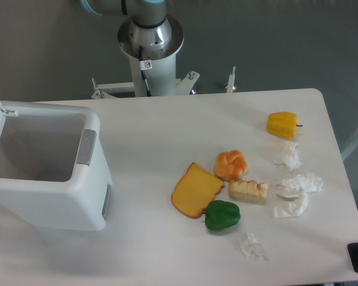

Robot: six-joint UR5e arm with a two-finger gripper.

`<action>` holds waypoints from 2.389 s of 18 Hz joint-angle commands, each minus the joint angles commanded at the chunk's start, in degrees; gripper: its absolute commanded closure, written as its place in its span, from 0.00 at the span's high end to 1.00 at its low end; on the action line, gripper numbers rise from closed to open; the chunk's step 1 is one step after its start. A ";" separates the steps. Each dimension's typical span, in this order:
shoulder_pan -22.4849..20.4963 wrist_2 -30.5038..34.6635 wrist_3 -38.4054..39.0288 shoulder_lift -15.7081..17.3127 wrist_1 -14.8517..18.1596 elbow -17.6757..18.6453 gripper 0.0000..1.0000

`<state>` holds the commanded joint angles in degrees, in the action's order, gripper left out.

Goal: Close the trash can
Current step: 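Push the raised lid forward and down with the gripper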

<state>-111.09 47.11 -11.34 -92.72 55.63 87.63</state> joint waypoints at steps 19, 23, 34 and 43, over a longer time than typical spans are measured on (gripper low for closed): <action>-4.13 16.87 -1.32 0.35 0.00 0.18 1.00; -4.39 17.84 -1.49 0.35 -0.09 0.18 1.00; -6.86 18.28 -5.80 0.18 0.00 2.46 1.00; -8.97 18.11 -5.36 -0.96 0.09 2.55 1.00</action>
<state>-120.06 65.21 -16.70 -93.69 55.72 90.18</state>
